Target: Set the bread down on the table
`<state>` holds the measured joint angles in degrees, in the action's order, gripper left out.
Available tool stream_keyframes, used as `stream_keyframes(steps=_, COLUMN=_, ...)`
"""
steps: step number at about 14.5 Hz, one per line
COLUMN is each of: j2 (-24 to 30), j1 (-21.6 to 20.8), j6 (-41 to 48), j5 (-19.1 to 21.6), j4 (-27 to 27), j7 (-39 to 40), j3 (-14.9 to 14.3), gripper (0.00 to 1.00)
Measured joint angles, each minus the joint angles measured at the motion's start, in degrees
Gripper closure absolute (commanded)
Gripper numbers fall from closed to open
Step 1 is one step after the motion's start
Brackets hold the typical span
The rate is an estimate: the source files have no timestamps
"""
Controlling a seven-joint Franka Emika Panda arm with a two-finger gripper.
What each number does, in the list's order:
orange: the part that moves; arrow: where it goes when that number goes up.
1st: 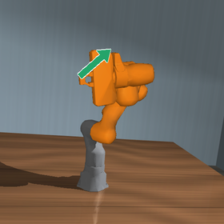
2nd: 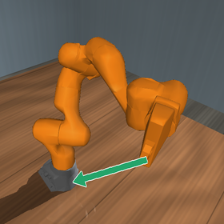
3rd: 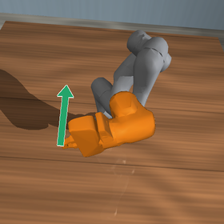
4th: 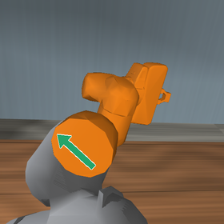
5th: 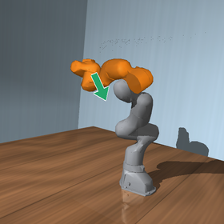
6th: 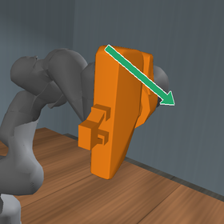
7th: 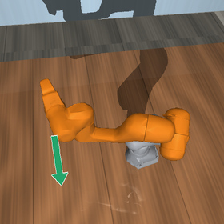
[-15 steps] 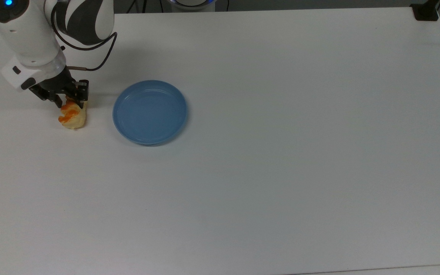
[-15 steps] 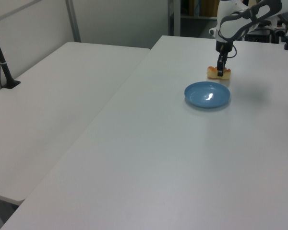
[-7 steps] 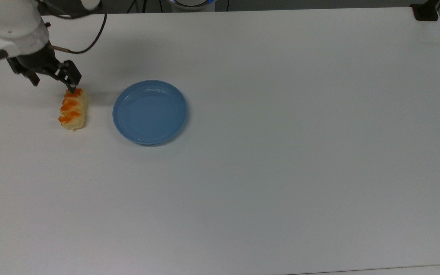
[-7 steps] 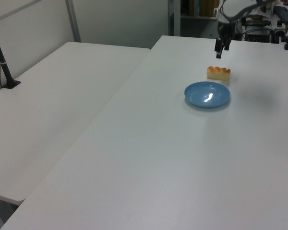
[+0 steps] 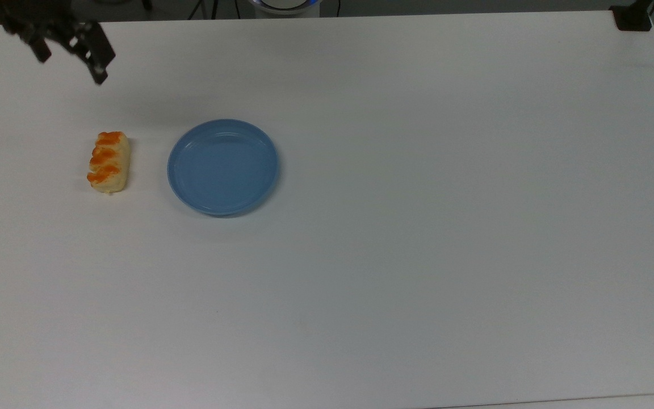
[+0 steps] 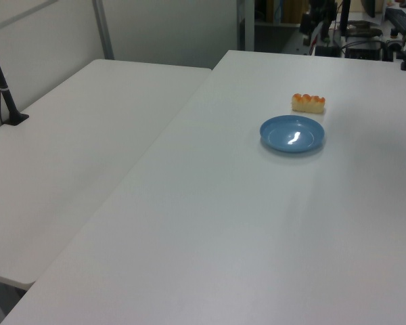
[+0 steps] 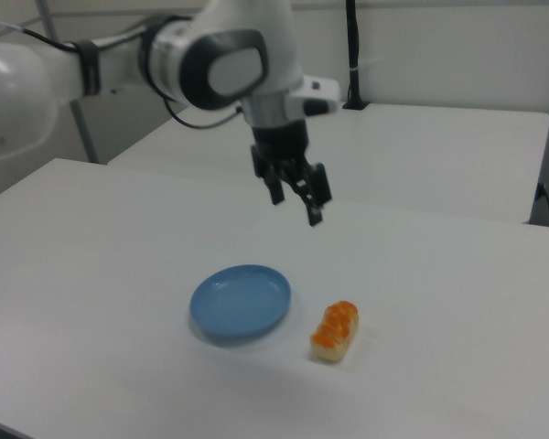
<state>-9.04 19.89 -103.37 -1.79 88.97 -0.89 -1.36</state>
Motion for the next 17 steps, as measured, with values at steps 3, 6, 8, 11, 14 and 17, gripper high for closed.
stream_keyframes(steps=3, j2=5.54, j1=-3.89, j6=7.63, j5=0.01, j4=-0.12, j7=-3.43, j3=0.08, gripper=0.0)
stream_keyframes(steps=6, j2=8.69, j1=-10.57, j6=10.69, j5=0.01, j4=-0.06, j7=-7.67, j3=-1.51, gripper=0.0)
stream_keyframes(steps=8, j2=9.88, j1=-15.31, j6=11.01, j5=0.01, j4=0.0, j7=-8.19, j3=-3.91, gripper=0.0)
stream_keyframes(steps=11, j2=10.32, j1=-18.1, j6=11.03, j5=0.01, j4=0.13, j7=-5.71, j3=-4.86, gripper=0.0)
stream_keyframes(steps=14, j2=10.27, j1=-18.22, j6=11.03, j5=0.01, j4=0.4, j7=-0.52, j3=-4.93, gripper=0.0)
stream_keyframes(steps=17, j2=10.22, j1=-18.26, j6=10.8, j5=0.01, j4=0.41, j7=0.94, j3=-4.94, gripper=0.0)
